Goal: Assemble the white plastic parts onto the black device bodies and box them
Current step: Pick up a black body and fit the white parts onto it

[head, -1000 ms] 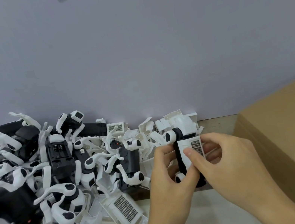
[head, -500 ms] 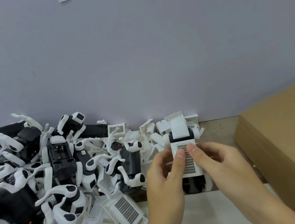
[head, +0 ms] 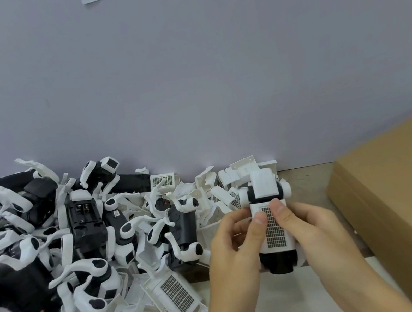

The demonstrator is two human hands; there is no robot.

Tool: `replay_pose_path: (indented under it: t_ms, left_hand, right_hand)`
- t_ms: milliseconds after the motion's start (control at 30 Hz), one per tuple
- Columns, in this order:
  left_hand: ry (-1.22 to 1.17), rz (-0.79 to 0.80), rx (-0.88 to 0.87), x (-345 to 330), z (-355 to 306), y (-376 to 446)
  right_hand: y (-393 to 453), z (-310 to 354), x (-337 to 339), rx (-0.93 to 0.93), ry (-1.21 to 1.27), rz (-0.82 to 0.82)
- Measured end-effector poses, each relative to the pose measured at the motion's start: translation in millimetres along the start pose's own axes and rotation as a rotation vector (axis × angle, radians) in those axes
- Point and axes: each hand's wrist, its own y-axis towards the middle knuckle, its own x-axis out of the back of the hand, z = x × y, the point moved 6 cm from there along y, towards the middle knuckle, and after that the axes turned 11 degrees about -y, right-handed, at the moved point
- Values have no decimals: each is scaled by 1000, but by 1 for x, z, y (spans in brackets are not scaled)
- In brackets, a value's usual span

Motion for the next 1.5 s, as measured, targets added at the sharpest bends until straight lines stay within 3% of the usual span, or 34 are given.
replay_pose_path:
  t_ms: [233, 500, 800, 1067, 1200, 1333, 1500]
  left_hand:
    - [53, 45, 4, -6, -4, -2]
    - [126, -23, -157, -1, -15, -4]
    - [84, 61, -45, -6, -6, -1]
    - [273, -2, -97, -1, -9, -3]
    - [203, -17, -112, -3, -12, -3]
    - [87, 42, -4, -7, -5, -4]
    - [127, -31, -20, 1, -5, -4]
  right_hand:
    - [-2, 0, -2, -14, 76, 7]
    - [-2, -1, -6, 37, 43, -56]
    - [2, -9, -3, -46, 138, -7]
    - [2, -6, 0, 76, -137, -76]
    - [3, -5, 1, 58, -83, -58]
    - [3, -7, 5, 20, 4, -91]
    - [2, -5, 2, 42, -76, -45]
